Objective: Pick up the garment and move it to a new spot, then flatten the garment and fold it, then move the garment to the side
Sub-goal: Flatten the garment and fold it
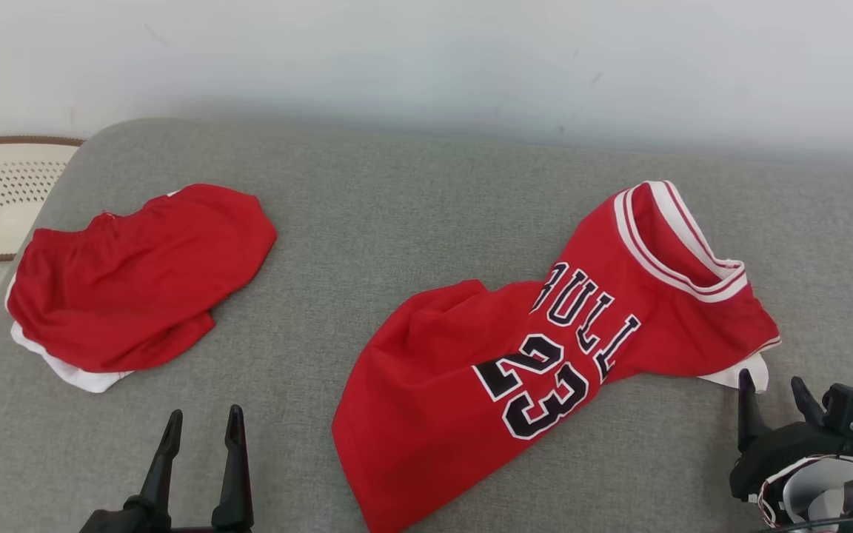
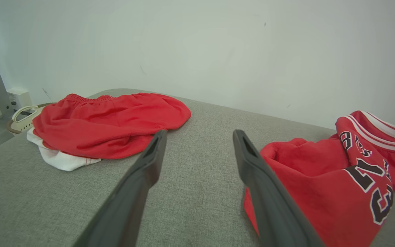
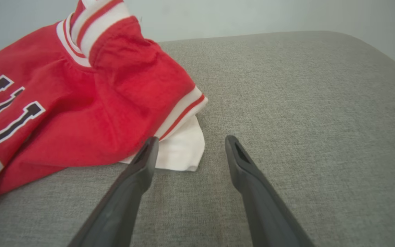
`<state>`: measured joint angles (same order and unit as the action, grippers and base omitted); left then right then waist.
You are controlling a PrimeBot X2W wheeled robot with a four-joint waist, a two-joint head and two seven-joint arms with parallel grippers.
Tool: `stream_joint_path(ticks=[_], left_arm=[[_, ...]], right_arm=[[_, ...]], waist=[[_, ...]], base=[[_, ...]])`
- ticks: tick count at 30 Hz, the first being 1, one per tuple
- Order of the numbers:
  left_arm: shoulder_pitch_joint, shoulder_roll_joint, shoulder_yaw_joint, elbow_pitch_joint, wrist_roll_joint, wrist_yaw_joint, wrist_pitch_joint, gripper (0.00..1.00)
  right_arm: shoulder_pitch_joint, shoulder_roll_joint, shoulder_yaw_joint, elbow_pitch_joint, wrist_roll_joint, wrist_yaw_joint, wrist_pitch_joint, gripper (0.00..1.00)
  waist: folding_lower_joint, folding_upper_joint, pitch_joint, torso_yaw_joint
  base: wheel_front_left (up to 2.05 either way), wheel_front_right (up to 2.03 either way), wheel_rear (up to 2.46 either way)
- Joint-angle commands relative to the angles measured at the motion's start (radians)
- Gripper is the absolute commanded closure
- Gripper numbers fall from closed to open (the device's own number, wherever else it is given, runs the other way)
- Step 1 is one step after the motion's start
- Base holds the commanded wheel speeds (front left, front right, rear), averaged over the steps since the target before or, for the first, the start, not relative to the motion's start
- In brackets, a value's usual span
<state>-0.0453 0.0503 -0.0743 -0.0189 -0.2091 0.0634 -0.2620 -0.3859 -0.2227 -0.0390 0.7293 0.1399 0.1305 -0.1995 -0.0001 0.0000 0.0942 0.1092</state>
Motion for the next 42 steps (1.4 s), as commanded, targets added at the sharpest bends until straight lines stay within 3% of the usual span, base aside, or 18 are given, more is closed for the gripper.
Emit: stream_joint_path(ticks=[1,9,10,11,12,17,23,25,31,42], left_arm=[[-0.005,0.000,0.003,-0.001,0.003,0.002,-0.004,0.00],[-0.016,0.000,0.012,0.001,0.008,-0.007,-0.004,0.00],[-0.018,0.000,0.013,0.001,0.008,-0.008,-0.004,0.00],[-0.017,0.000,0.014,0.002,0.007,-0.006,-0.004,0.00],[-0.015,0.000,0.015,0.002,0.007,-0.006,-0.004,0.00],[0.006,0.000,0.017,0.000,0.005,0.006,-0.004,0.00],[0.018,0.000,0.010,0.005,-0.004,0.009,-0.004,0.00],[0.032,0.000,0.008,0.003,-0.006,0.014,-0.004,0.00],[0.042,0.000,0.004,0.003,-0.012,0.016,-0.004,0.00],[0.063,0.000,0.010,-0.009,-0.015,0.027,-0.004,0.00]], right_arm=[[-0.013,-0.004,-0.004,0.016,-0.012,0.000,-0.006,0.00],[-0.088,-0.010,-0.027,0.171,-0.025,0.000,-0.020,0.00],[-0.097,-0.011,-0.029,0.188,-0.028,0.000,-0.022,0.25],[-0.104,-0.011,-0.028,0.203,-0.028,0.000,-0.024,0.75],[-0.112,-0.010,-0.027,0.219,-0.029,0.000,-0.028,1.00],[-0.120,0.000,-0.019,0.227,-0.014,0.000,-0.055,1.00],[-0.080,0.027,0.039,0.173,0.108,0.000,-0.056,1.00],[-0.049,0.003,0.107,0.093,0.176,0.000,-0.036,1.00],[0.033,-0.041,0.175,-0.067,0.254,0.000,0.028,1.00],[0.300,-0.034,0.112,-0.489,0.267,0.000,0.226,1.00]], waist=[[0.0001,0.0000,0.005,0.008],[0.0001,0.0000,0.028,0.034],[0.0001,0.0000,0.029,0.037],[0.0001,0.0000,0.030,0.039],[0.0001,0.0000,0.030,0.041],[0.0001,0.0000,0.016,0.033],[0.0001,0.0000,-0.014,0.009],[0.0001,0.0000,-0.027,-0.014],[0.0001,0.0000,-0.040,-0.044],[0.0001,0.0000,-0.045,-0.097]], base=[[0.00,0.00,0.00],[0.00,0.00,0.00],[0.00,0.00,0.00],[0.00,0.00,0.00],[0.00,0.00,0.00],[0.00,0.00,0.00],[0.00,0.00,0.00],[0.00,0.00,0.00],[0.00,0.00,0.00],[0.00,0.00,0.00]])
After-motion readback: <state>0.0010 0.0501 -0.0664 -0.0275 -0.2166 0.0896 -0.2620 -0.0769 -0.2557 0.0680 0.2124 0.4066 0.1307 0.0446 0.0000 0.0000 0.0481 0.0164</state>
